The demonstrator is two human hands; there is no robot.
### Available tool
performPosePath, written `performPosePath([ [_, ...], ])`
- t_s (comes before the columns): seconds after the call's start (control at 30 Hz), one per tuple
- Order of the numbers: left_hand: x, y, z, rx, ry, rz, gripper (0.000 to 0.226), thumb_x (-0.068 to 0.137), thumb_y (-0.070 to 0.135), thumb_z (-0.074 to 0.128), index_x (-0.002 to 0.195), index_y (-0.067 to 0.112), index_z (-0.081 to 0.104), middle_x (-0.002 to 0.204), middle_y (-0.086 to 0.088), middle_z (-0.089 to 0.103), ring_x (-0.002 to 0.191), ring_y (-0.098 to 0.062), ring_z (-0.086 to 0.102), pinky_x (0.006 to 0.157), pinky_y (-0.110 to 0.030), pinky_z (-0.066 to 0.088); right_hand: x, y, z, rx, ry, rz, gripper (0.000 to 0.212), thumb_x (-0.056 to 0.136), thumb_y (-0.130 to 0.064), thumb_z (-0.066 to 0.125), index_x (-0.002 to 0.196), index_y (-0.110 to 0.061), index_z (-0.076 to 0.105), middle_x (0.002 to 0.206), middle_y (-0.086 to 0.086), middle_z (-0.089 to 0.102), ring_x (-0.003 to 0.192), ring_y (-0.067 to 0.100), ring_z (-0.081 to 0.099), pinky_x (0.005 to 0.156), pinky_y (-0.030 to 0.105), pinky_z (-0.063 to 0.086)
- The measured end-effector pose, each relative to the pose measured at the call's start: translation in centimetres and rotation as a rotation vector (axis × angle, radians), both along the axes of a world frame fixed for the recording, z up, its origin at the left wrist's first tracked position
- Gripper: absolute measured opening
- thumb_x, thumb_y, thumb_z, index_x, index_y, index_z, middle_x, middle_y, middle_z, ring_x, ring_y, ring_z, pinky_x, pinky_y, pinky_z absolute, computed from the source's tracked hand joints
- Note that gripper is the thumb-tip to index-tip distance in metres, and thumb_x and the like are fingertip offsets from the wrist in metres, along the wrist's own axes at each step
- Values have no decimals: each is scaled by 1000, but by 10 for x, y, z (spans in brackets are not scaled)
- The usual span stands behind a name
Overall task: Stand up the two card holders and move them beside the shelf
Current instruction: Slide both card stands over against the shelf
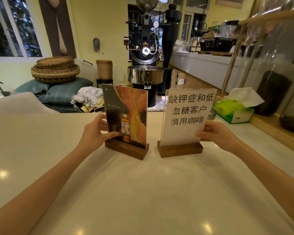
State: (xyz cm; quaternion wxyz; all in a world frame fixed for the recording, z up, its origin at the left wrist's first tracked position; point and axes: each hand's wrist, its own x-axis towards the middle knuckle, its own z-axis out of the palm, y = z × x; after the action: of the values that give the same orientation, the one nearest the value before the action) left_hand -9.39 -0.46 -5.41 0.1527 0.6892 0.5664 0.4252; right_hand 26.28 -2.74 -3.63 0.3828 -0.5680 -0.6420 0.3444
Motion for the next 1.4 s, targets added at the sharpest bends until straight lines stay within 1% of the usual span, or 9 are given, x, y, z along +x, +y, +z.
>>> performPosePath([
  [0.13, 32, 14, 1, 0, 1, -34, 56, 69, 18, 76, 116, 8, 47, 97, -5, 60, 88, -21, 59, 75, -35, 50, 29, -7, 1, -18, -43, -47, 46, 84, 1, 55, 127, -14, 49, 114, -2, 57, 106, 20, 55, 83, 32, 50],
  [0.3, 74, 33, 1, -9, 18, -100, 56, 70, 18, 75, 116, 7, 46, 107, -16, 63, 89, -21, 58, 69, -28, 45, 67, -20, 1, -22, -45, -154, 46, 84, 1, 56, 126, -16, 50, 109, -5, 57, 100, 16, 55, 72, 21, 49],
  [0.47, 124, 50, 3, -30, 3, -182, 53, 71, 17, 75, 115, 7, 47, 106, -14, 62, 90, -23, 58, 69, -28, 46, 107, -38, 3, -15, -67, -266, 45, 82, 2, 57, 123, -16, 51, 116, -1, 57, 108, 22, 55, 87, 39, 52],
  [0.6, 167, 61, 3, -55, -8, -264, 54, 72, 16, 74, 117, 8, 46, 111, -17, 62, 90, -20, 55, 67, -27, 46, 132, -50, 9, -35, -123, -331, 47, 82, 3, 58, 125, -12, 49, 118, 4, 56, 105, 22, 54, 82, 35, 51],
  [0.73, 206, 70, 3, -66, -4, -329, 55, 72, 17, 74, 118, 8, 45, 112, -16, 63, 88, -19, 54, 71, -30, 44, 154, -61, 15, -47, -177, -413, 45, 81, 1, 60, 124, -9, 51, 122, 7, 58, 102, 21, 57, 72, 24, 52],
  [0.9, 251, 78, 3, -60, -1, -389, 56, 71, 19, 75, 117, 8, 46, 112, -17, 63, 89, -25, 58, 72, -31, 44, 183, -78, 18, -76, -139, -530, 42, 79, 5, 61, 119, -6, 56, 121, 14, 62, 99, 24, 60, 81, 35, 54],
  [1.1, 304, 80, 7, -74, -5, -448, 58, 74, 17, 73, 123, 6, 43, 124, -18, 59, 109, -33, 58, 79, -31, 43, 203, -90, 17, -72, -175, -642, 35, 77, 3, 63, 111, -5, 61, 110, 16, 67, 79, 17, 60, 47, 9, 51],
  [1.3, 347, 80, 10, -82, 1, -511, 58, 76, 13, 70, 125, 5, 41, 129, -17, 56, 116, -33, 54, 89, -33, 44, 215, -99, 15, -76, -161, -707, 33, 79, 1, 63, 111, -4, 61, 112, 15, 66, 91, 24, 62, 60, 19, 52],
  [1.4, 366, 82, 10, -85, 8, -532, 61, 74, 13, 71, 126, 5, 41, 130, -18, 55, 118, -33, 53, 95, -40, 44, 218, -106, 15, -54, -191, -727, 33, 79, -1, 63, 112, -6, 61, 111, 10, 66, 92, 21, 62, 59, 14, 47],
])
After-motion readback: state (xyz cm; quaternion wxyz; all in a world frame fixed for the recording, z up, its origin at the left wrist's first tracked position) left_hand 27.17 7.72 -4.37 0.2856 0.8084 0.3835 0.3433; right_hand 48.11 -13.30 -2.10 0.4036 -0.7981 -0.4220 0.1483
